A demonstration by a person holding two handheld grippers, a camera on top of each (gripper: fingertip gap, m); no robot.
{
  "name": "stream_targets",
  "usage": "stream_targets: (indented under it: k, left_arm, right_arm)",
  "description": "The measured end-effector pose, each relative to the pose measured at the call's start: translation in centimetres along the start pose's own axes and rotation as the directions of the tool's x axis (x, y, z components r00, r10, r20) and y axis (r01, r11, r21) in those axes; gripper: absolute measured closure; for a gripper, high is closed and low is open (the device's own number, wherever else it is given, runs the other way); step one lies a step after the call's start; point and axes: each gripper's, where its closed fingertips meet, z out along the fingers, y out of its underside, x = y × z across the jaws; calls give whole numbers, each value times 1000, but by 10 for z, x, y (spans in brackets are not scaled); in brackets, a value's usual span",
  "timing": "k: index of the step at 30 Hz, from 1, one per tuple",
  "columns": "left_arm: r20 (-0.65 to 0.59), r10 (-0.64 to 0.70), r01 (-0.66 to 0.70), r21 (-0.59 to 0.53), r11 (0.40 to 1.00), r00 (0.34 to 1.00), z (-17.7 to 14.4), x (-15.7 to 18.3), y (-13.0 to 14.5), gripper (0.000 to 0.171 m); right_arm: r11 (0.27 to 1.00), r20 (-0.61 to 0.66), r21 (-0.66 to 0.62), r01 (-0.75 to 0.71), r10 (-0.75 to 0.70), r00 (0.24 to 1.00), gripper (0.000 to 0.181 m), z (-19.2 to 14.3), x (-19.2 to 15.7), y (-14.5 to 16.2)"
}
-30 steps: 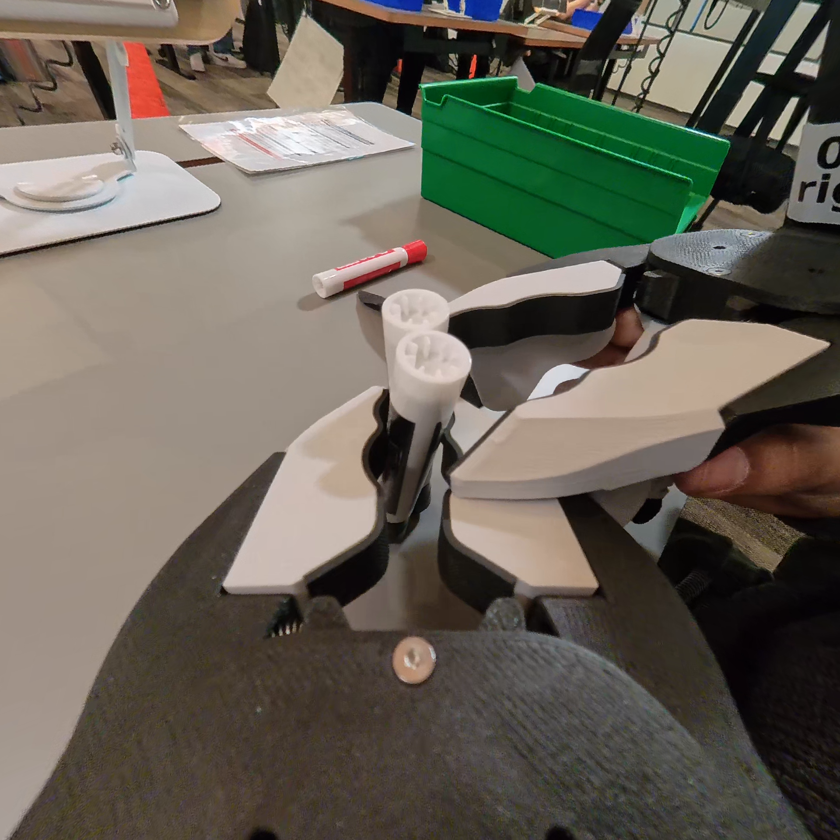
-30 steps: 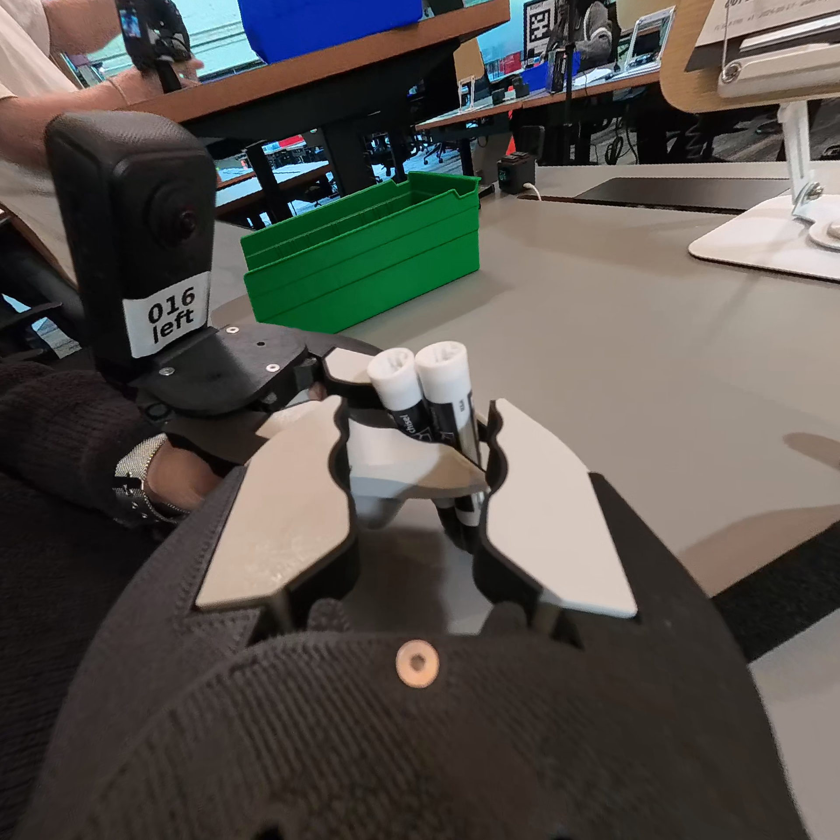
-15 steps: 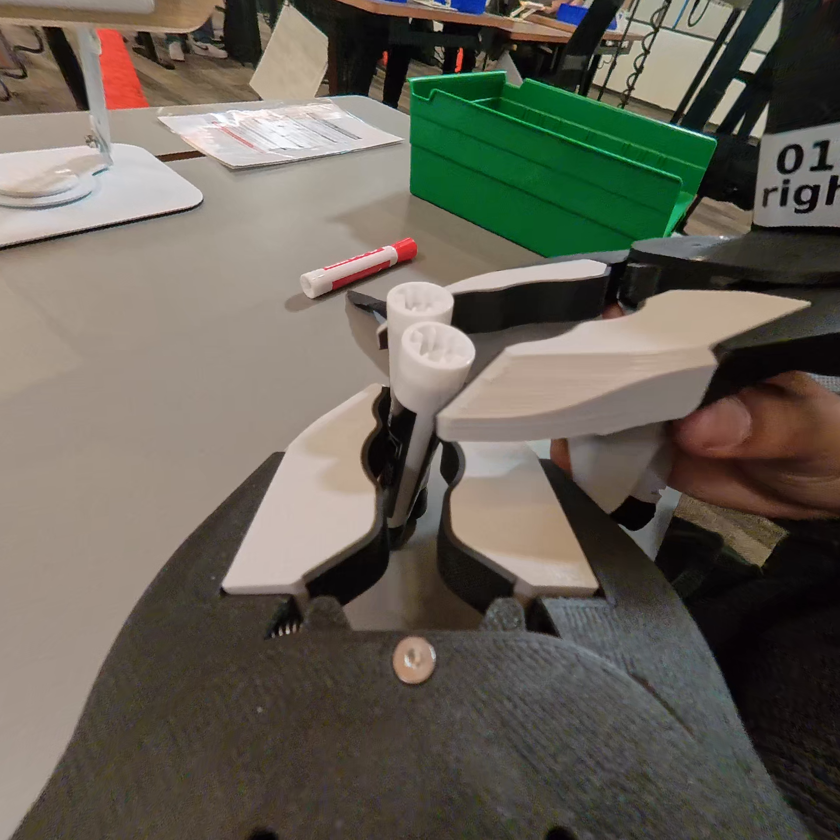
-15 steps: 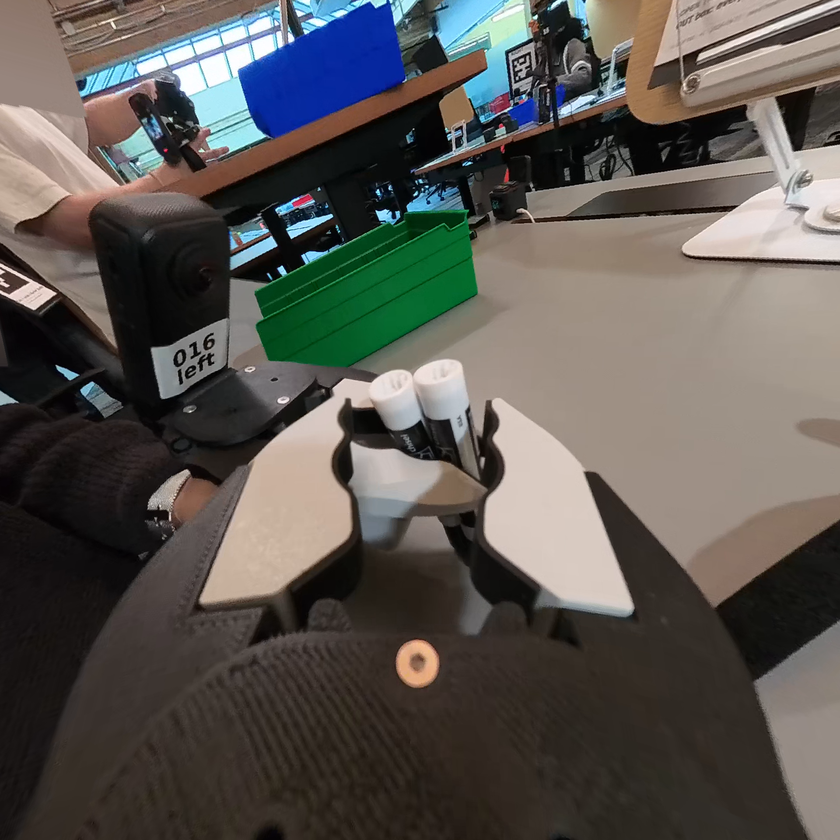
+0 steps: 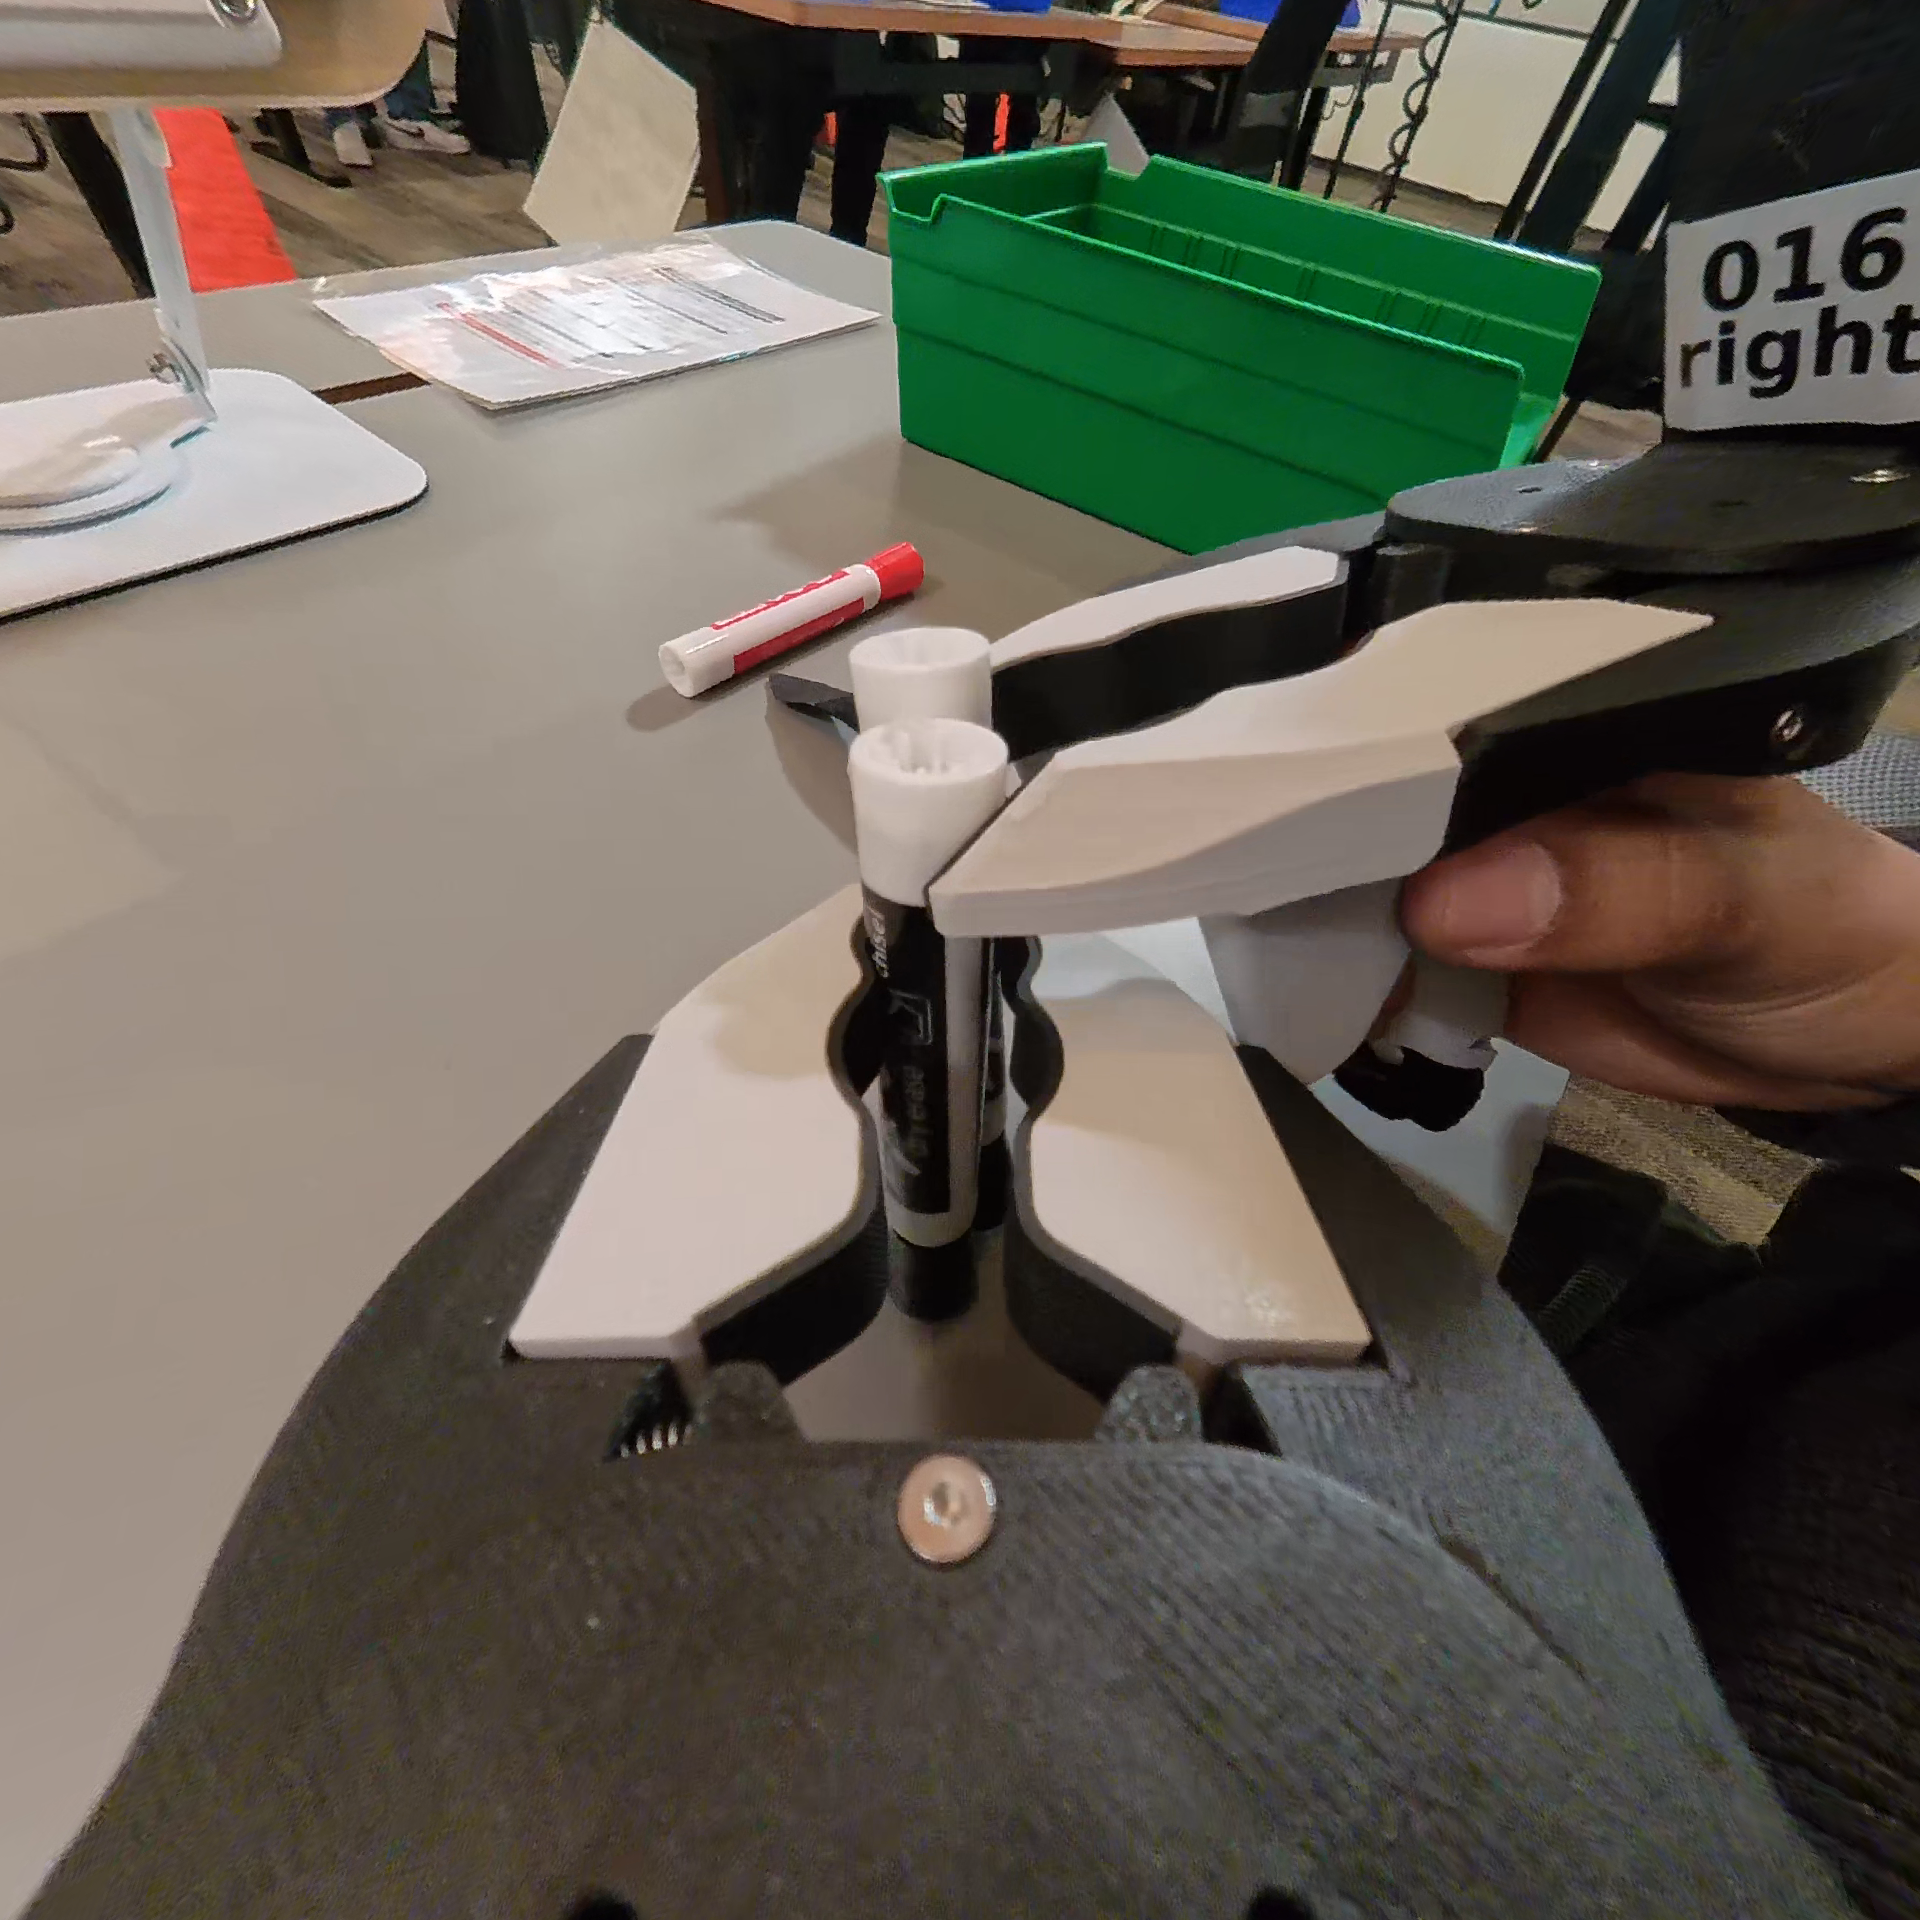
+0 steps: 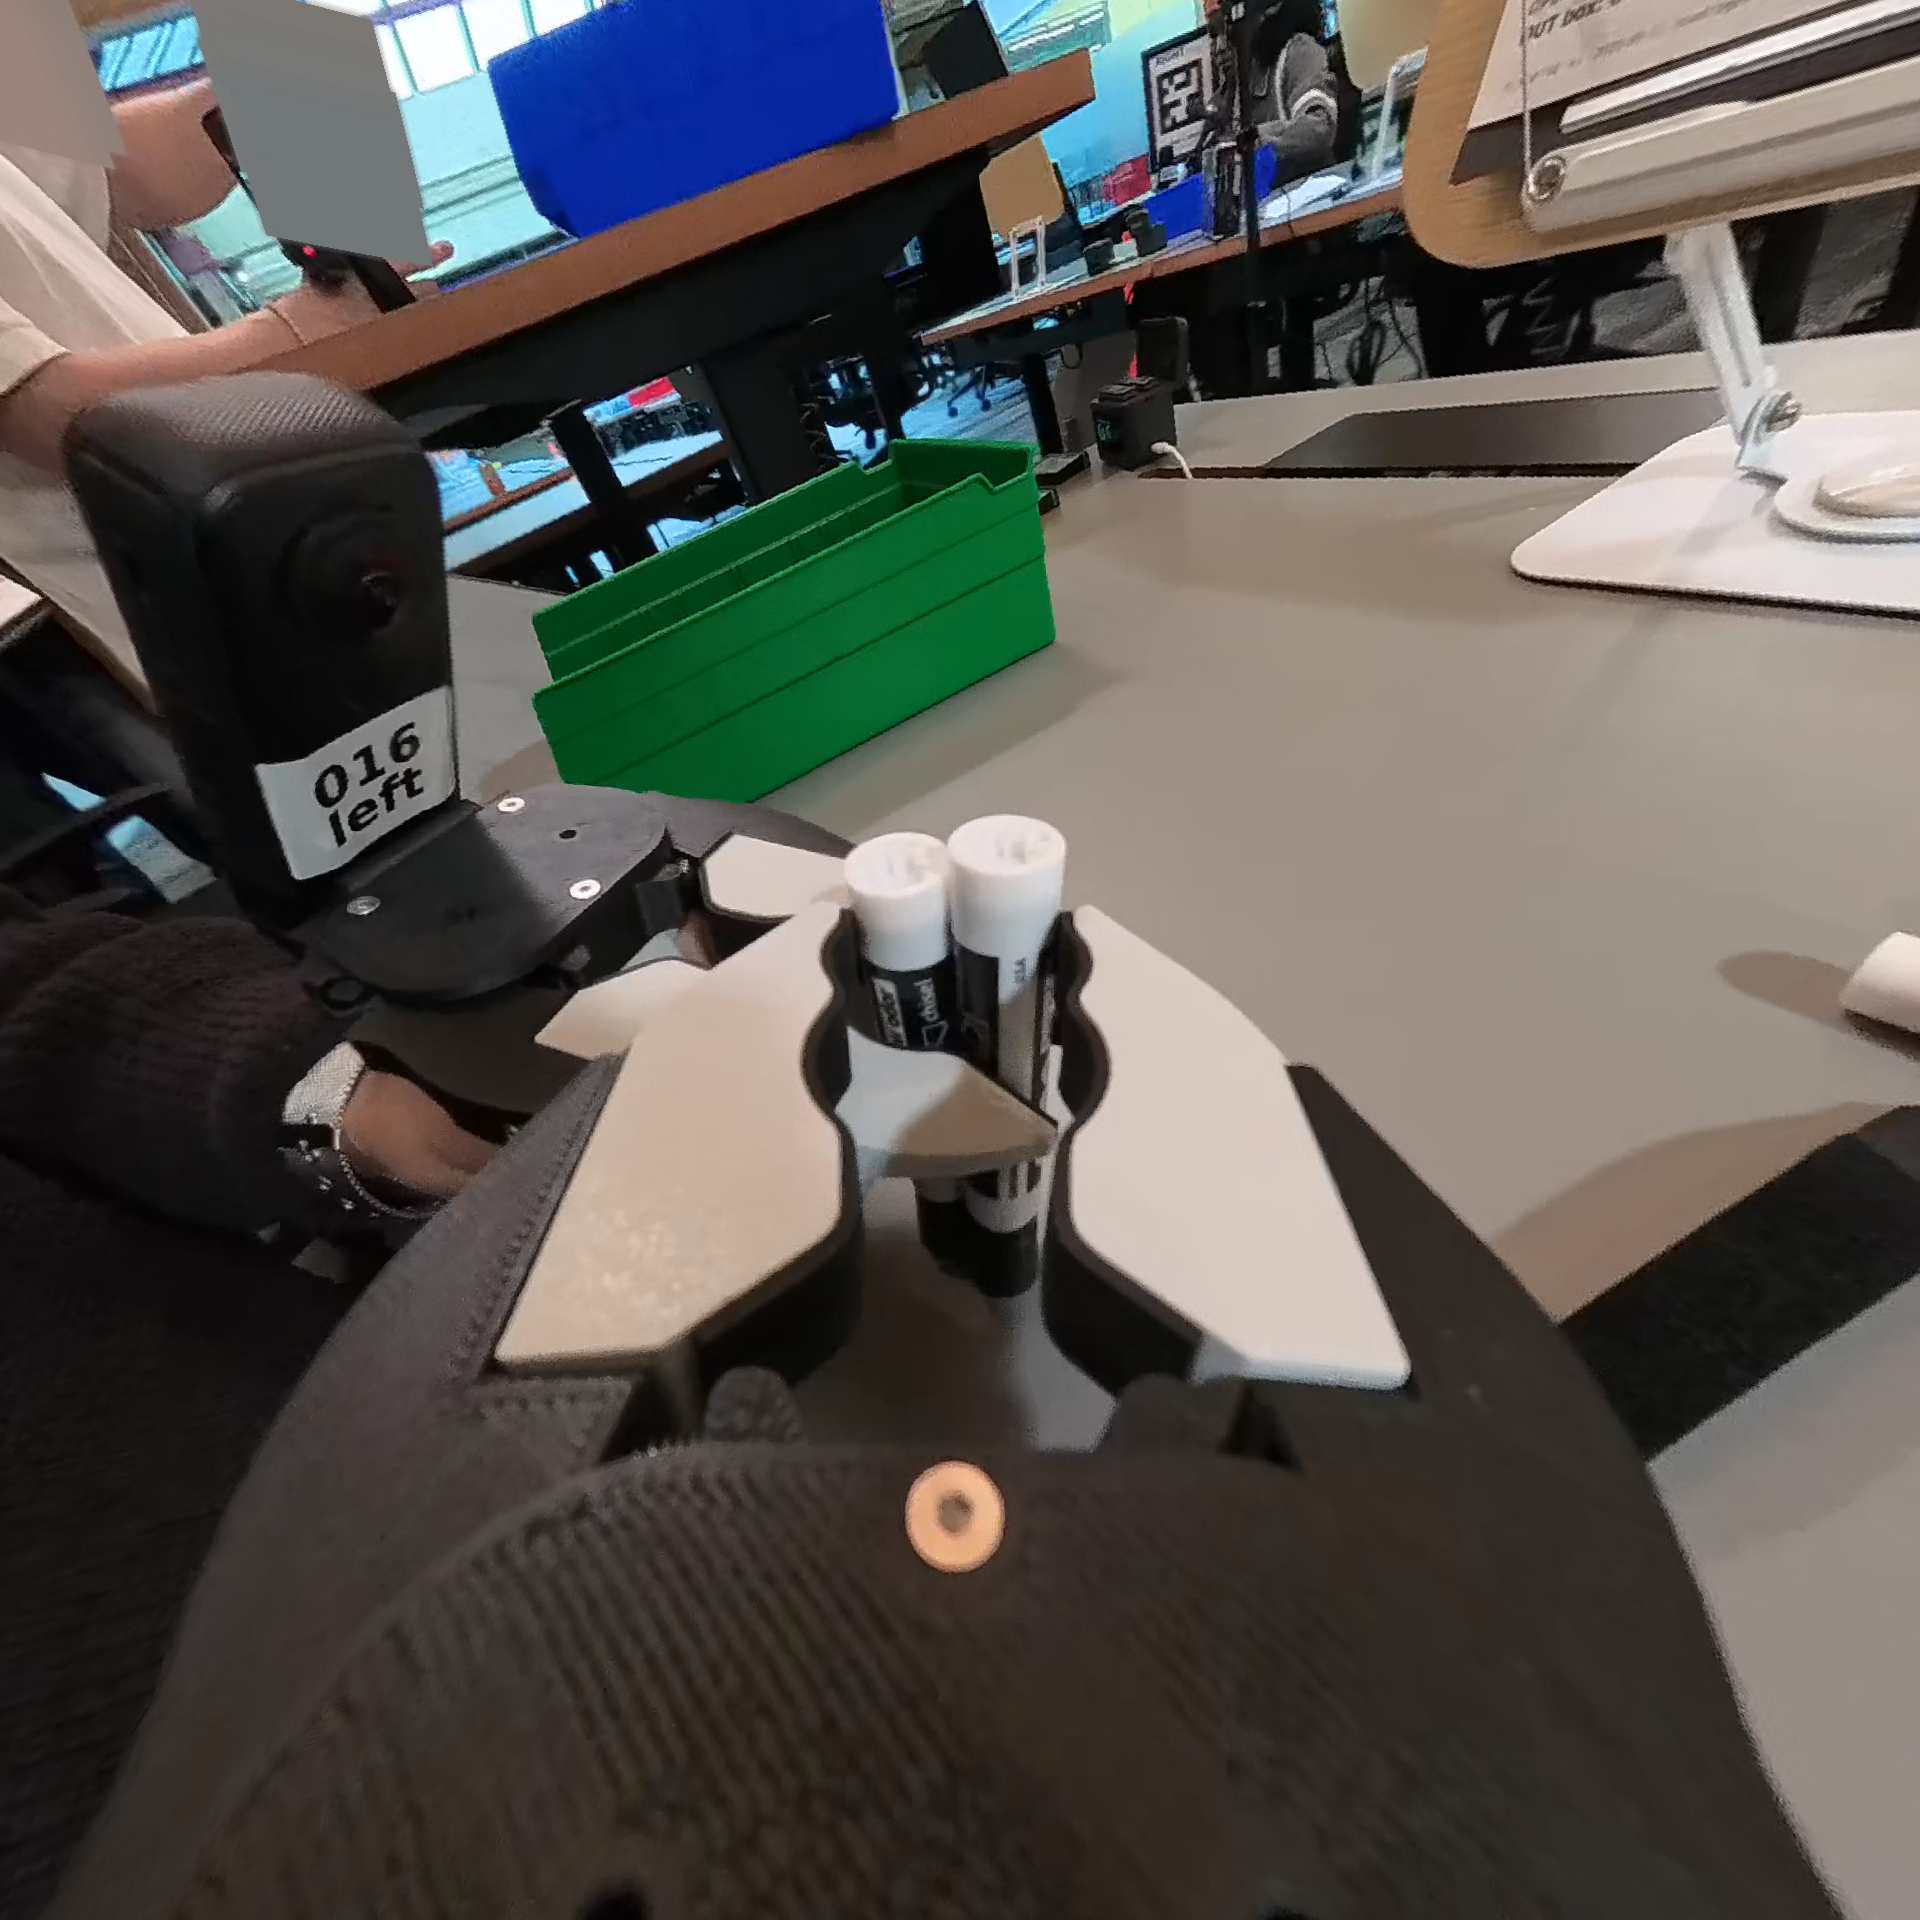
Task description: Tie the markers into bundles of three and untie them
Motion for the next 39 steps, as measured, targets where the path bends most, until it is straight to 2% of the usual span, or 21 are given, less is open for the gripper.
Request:
stream_targets:
  k: [12, 16, 23, 25, 31, 36, 39]
  left_arm:
    - [1, -4, 4, -49, 999, 1000, 3, -6, 3, 152]
    - [-26, -48, 46, -62, 997, 999, 8, -6, 5, 151]
    - [-47, -53, 50, -61, 997, 997, 8, -6, 5, 151]
    - [-66, -86, 82, -64, 995, 994, 8, -6, 6, 151]
    - [-110, -318, 310, -82, 947, 942, 9, -15, 8, 151]
    - [-69, -331, 329, -36, 944, 941, 7, -32, 2, 151]
    - [-43, -331, 333, 31, 942, 942, 4, -43, -6, 151]
  right_arm:
    - [996, 21, 1, -87, 87, 996, 145, 3, 7, 1]
    - [993, 4, 10, -117, 117, 993, 151, 1, 15, 0]
    - [990, 0, 5, -139, 139, 990, 151, 2, 16, 0]
    - [987, 14, 5, -162, 162, 987, 149, 2, 15, 0]
    - [964, 70, 17, -265, 263, 962, 136, 0, 16, -5]
    - [960, 43, -26, -280, 281, 959, 128, 1, 20, 2]
    - [960, 8, -75, -271, 272, 962, 126, 4, 22, 13]
